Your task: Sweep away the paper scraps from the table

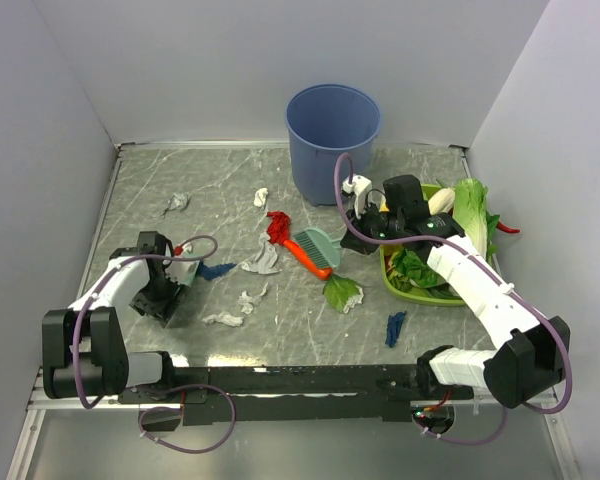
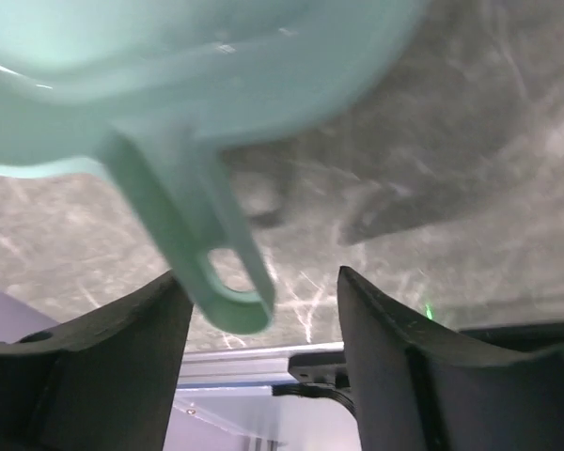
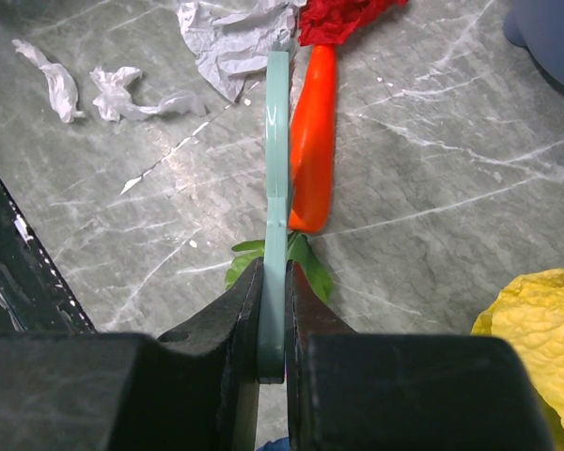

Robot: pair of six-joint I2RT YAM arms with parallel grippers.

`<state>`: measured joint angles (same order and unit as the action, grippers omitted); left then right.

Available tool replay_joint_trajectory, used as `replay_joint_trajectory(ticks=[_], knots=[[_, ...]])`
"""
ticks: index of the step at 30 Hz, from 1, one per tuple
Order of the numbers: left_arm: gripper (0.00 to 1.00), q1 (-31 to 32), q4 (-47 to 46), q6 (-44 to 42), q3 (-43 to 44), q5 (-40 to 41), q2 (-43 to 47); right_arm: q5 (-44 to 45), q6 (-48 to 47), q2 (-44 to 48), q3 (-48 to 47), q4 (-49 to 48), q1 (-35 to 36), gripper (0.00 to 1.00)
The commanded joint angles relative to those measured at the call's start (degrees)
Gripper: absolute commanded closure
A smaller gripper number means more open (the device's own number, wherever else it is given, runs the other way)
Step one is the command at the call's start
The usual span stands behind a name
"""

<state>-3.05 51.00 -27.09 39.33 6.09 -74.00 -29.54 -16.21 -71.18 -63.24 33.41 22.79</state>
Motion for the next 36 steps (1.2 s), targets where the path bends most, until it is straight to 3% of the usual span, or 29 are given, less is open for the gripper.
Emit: replay_joint_trajectory(ticks=[1, 9, 12, 19, 23, 27, 30, 36], knots=[[0.36, -0.38, -3.45, 3.26, 0.39, 3.66, 0.79, -0.61, 0.39, 1.74, -0.21, -2.47, -0.37, 1.00], [0.45, -1.43, -4.43, 7.84, 2.85, 4.55, 1.48, -0.61, 0.39, 2.18, 0.14, -2.12, -0.37, 1.00], [0.53, -1.52, -3.46, 6.88, 3.38, 2.97, 2.01, -0.61, 0.39, 2.36, 0.23, -2.12, -0.46, 1.00], [0.88, -1.96, -0.21, 6.00, 5.49, 2.70, 2.54, -0.52, -0.23, 2.80, 0.23, -1.25, -0.55, 1.00], [0.98, -2.31, 4.43, 2.93, 10.57, 6.21, 4.38, -0.70, -3.21, 3.94, -3.27, 4.27, -0.55, 1.00], [0.99, -2.49, 5.95, -4.35, 16.20, 8.24, 6.76, 2.01, -11.99, 7.27, -6.10, 13.68, -0.55, 1.00], [0.99, -2.49, 7.26, -7.18, 20.69, 4.66, 5.62, 4.84, -16.55, 8.51, -8.03, 23.23, -0.55, 1.00], [0.99, -2.31, 4.82, -4.29, 23.34, -1.77, 0.35, 10.19, -23.96, 15.44, -6.37, 32.86, -0.72, 1.00]])
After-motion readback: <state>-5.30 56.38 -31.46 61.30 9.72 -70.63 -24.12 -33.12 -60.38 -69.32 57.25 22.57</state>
